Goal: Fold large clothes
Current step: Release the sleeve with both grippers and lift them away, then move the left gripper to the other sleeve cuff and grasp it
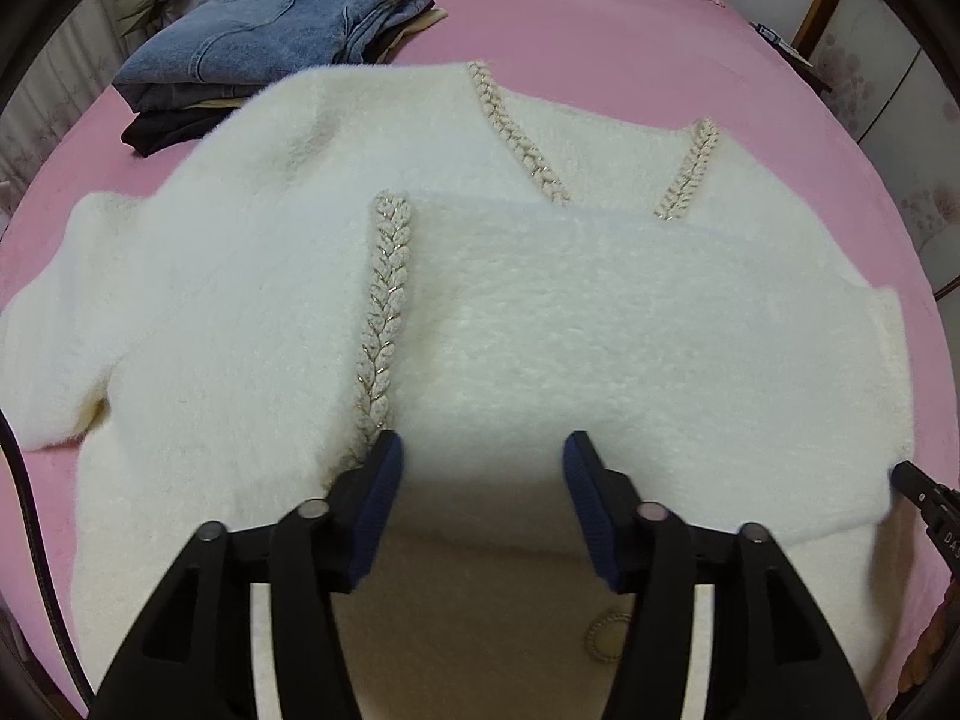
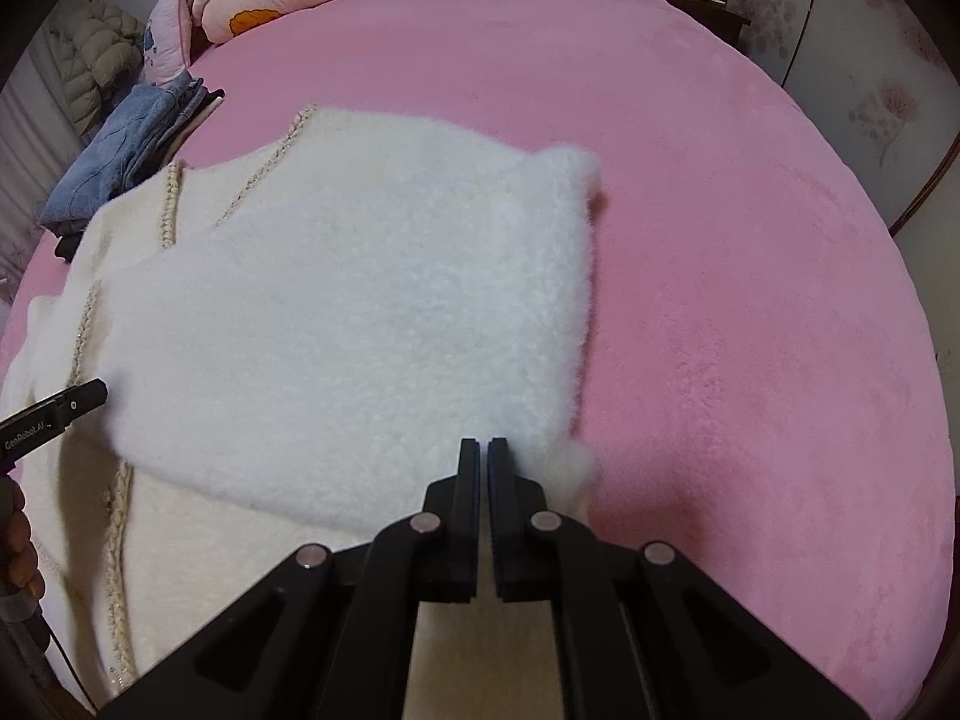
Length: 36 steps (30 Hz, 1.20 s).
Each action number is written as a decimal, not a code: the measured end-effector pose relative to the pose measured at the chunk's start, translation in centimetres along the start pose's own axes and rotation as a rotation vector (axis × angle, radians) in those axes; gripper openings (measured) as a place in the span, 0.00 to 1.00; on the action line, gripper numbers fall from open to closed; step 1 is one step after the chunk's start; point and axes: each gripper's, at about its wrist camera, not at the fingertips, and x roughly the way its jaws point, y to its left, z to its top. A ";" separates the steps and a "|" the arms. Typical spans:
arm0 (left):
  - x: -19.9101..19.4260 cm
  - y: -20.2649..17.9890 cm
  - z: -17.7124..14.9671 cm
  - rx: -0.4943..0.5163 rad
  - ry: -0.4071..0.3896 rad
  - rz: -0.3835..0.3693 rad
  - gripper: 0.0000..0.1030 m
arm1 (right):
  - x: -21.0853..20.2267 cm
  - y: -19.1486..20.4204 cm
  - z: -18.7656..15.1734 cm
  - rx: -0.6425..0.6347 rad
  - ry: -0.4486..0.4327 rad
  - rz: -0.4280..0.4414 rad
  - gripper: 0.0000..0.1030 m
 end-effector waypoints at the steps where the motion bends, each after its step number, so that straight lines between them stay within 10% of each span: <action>1: -0.5 -0.1 0.1 0.001 -0.008 -0.002 0.63 | -0.3 0.0 -0.1 0.003 0.001 -0.002 0.03; 11: -6.7 -0.6 0.0 0.020 -0.067 -0.002 0.76 | -5.4 2.1 -1.8 0.084 -0.037 0.054 0.26; 27: -22.2 3.6 -3.2 0.075 -0.053 -0.135 0.76 | -16.8 13.0 -3.9 -0.042 0.051 0.176 0.26; 36: -27.1 12.8 -3.9 0.005 -0.114 -0.080 0.76 | -21.1 20.5 -2.9 -0.064 0.028 0.298 0.26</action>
